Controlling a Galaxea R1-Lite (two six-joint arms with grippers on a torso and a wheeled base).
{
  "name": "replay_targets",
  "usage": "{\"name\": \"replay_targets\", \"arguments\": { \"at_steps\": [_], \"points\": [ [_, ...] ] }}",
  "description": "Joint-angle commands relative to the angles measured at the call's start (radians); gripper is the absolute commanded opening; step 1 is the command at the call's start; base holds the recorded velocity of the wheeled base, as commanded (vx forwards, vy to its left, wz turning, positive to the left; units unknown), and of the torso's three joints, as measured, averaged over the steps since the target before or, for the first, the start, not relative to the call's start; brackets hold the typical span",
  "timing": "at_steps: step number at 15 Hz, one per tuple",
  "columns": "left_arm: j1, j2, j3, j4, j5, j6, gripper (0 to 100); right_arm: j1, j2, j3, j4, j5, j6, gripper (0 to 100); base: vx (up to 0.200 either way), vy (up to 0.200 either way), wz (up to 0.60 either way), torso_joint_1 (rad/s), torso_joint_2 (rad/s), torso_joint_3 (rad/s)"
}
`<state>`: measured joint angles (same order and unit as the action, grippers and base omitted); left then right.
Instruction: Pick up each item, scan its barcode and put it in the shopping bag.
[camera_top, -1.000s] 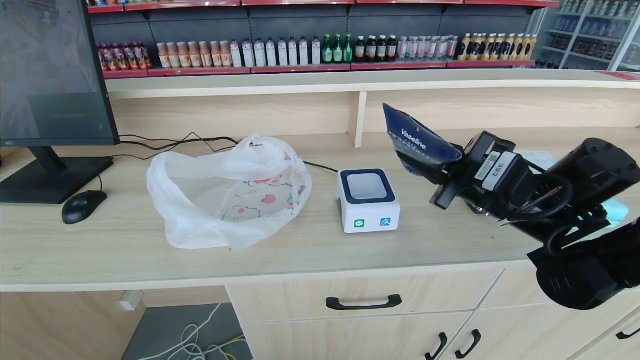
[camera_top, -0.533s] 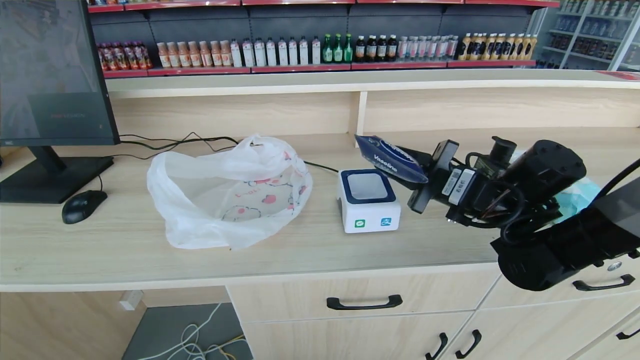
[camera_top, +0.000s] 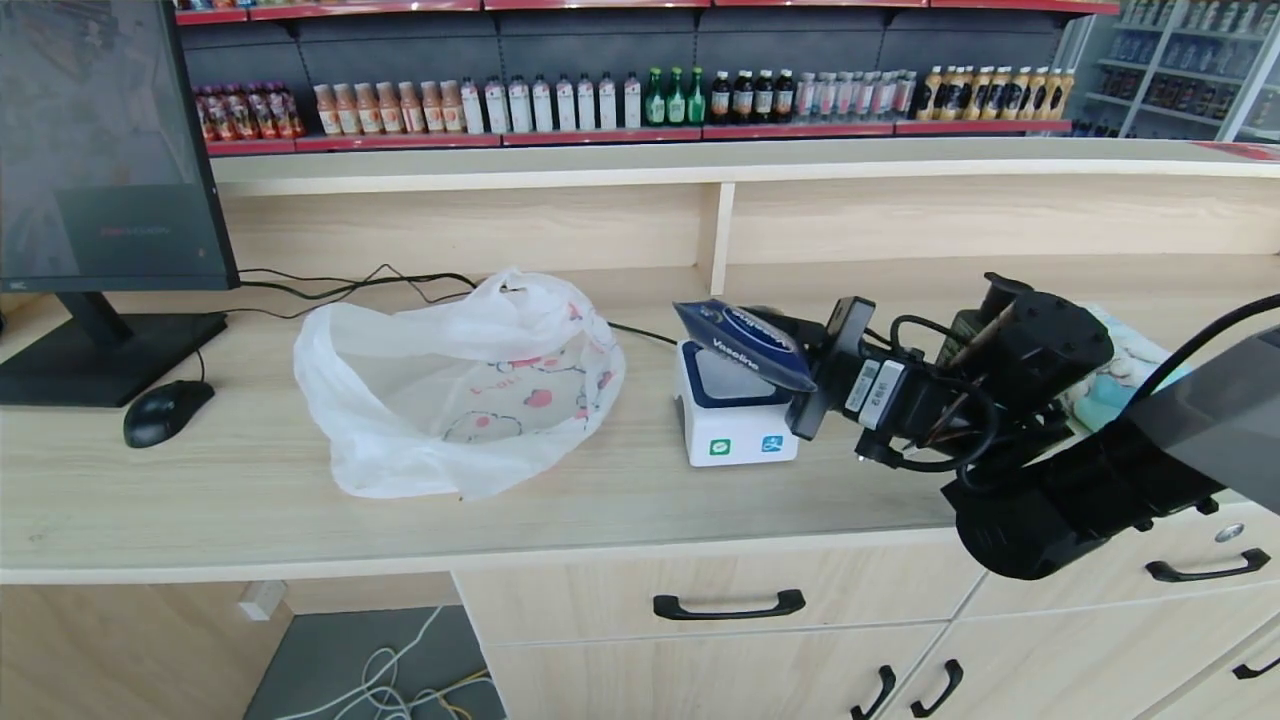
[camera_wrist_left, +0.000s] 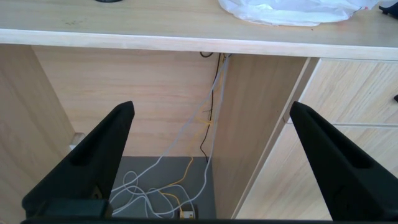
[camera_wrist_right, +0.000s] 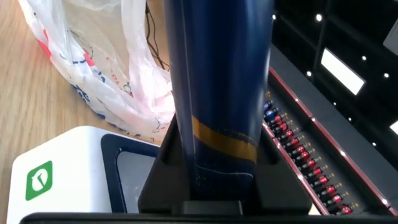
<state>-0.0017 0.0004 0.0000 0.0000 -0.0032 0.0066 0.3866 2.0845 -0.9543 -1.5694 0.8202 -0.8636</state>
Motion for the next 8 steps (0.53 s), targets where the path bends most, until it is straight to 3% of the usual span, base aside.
{"name": "replay_targets", "arguments": {
  "at_steps": [1,8],
  "points": [
    [0.000,0.000,0.000,0.000,0.000,0.000,100,0.011,0.016,-0.004,-0.001,-0.004,-0.002,0,0.000,0.000,0.00,0.000,0.00,0.000],
    [0.000,0.000,0.000,0.000,0.000,0.000,100,0.005,0.002,0.015,-0.001,-0.015,-0.005,0,0.000,0.000,0.00,0.000,0.00,0.000]
  ]
}}
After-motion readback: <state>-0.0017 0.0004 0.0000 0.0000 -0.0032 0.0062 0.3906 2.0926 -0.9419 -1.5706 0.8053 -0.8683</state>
